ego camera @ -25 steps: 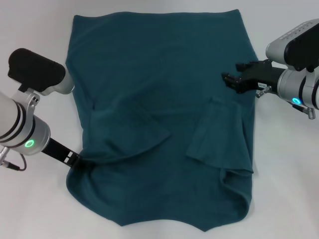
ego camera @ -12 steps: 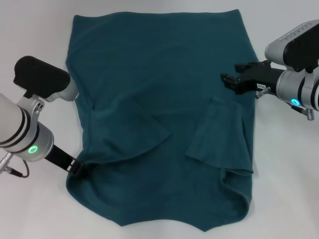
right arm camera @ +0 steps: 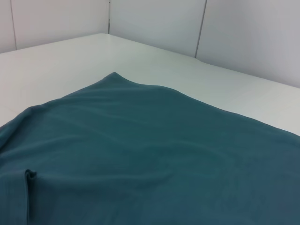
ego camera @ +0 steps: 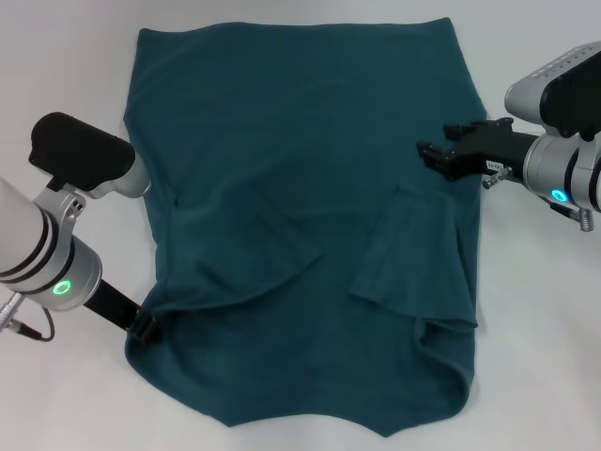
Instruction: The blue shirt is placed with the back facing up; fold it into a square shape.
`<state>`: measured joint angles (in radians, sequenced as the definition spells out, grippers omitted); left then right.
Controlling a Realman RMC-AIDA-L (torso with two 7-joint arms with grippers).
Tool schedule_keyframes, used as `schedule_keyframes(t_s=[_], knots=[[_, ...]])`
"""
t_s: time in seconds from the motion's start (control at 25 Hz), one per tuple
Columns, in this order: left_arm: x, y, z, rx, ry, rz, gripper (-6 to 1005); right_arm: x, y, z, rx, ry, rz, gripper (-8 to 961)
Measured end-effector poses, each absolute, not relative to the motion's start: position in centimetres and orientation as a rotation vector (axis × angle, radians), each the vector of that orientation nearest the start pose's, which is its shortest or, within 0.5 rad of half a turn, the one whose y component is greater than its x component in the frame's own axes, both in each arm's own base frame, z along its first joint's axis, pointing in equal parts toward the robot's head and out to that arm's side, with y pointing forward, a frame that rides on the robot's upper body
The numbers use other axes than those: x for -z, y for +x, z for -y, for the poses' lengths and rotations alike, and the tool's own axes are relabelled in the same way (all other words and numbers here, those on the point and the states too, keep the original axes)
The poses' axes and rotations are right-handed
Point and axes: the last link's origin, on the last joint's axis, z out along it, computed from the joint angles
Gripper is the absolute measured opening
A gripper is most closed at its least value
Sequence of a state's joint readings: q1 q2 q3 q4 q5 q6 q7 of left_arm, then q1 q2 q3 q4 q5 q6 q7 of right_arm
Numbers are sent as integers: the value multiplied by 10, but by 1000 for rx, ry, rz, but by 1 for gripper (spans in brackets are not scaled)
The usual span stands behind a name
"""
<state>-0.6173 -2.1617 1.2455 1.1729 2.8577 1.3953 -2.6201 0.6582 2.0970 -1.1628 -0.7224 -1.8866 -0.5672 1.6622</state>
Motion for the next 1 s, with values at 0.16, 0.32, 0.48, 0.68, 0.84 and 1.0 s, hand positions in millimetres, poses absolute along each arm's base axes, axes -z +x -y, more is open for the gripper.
schedule_keyframes(t_s=[0.16,0.32,0.48,0.68,0.84,1.0], knots=[[11,-229,-368,-560,-2337,1112,318,10,230,-448,-256,-2184,-602,482],[11,-229,-365,-576,-2353,1110,164,10,230,-448,-256,-2185,-600,483],[16,-223,-362,-608,-2392,1061,99,11,230,-448,-258,-2184,-604,483],[16,-220,-363,-611,-2402,1055,56,10,233,-447,-259,-2178,-623,483],[12,-215,-363,-597,-2411,1054,50,8,238,-443,-267,-2169,-658,483],[5,-208,-363,-585,-2414,1033,48,-1,236,-437,-326,-2175,-712,483]])
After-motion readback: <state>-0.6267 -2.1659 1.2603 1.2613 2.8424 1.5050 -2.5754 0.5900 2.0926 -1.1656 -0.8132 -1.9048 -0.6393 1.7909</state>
